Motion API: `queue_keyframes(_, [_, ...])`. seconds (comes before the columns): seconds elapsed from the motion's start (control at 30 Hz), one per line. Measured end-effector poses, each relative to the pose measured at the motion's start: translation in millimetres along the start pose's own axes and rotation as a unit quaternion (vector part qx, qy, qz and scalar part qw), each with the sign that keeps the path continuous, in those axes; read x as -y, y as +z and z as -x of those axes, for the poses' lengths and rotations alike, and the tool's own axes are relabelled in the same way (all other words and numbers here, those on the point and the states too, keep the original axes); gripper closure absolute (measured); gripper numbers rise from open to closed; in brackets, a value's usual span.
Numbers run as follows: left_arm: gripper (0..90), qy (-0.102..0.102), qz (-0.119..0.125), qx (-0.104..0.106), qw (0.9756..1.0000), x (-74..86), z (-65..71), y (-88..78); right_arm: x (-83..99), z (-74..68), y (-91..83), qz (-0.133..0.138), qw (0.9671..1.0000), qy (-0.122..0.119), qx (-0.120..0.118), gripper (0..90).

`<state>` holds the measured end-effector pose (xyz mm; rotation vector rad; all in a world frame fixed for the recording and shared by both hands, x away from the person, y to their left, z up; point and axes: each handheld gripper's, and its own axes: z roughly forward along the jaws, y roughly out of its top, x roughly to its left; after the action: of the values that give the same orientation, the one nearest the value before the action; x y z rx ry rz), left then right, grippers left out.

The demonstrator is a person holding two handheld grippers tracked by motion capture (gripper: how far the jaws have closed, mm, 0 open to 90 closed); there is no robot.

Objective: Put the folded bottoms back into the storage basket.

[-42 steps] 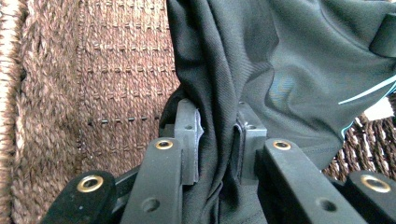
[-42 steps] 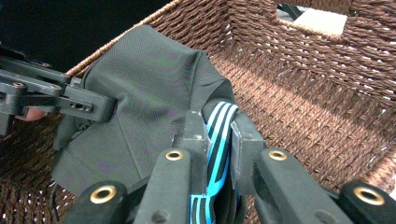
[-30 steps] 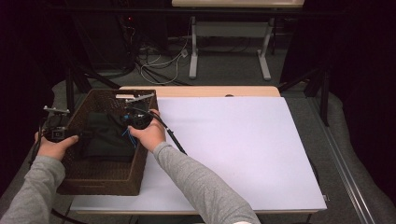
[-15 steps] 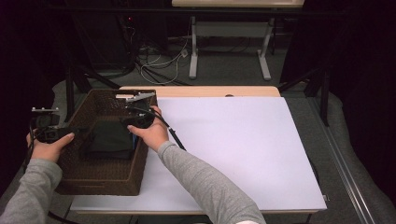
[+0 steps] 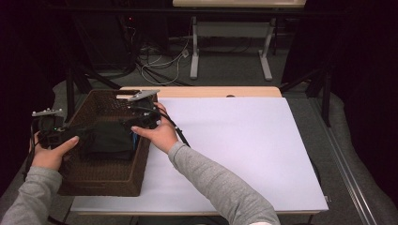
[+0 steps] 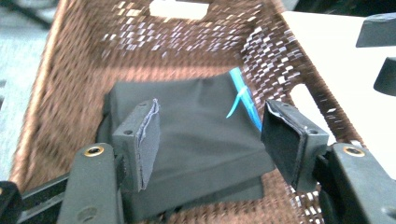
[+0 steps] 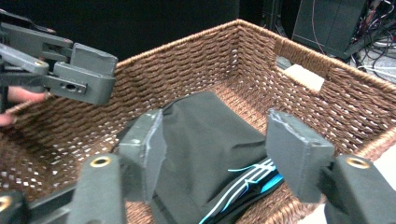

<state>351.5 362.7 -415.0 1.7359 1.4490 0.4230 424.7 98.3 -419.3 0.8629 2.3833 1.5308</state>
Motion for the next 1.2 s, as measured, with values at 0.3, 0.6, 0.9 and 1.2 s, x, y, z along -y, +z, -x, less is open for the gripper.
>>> queue_keyframes(0.3, [33.4,-0.003,-0.019,0.031,0.9993,-2.5,25.0,-6.3,0.3,5.4,-31.9,0.009,0.9997,-0.014,0.016,15.8])
queue_keyframes(0.6, [18.6,0.008,-0.013,0.036,0.9992,-0.5,48.0,-4.4,20.2,16.9,-64.2,0.008,0.9988,-0.025,0.042,7.0])
queue_keyframes(0.9, [14.2,0.031,-0.024,0.045,0.9982,4.0,76.0,3.9,42.1,25.1,-96.5,-0.002,0.998,-0.021,0.059,0.0])
queue_keyframes(1.2, [3.7,0.048,-0.017,0.065,0.9966,9.4,105.7,20.6,69.6,42.5,-128.1,-0.001,0.9972,-0.007,0.074,0.0])
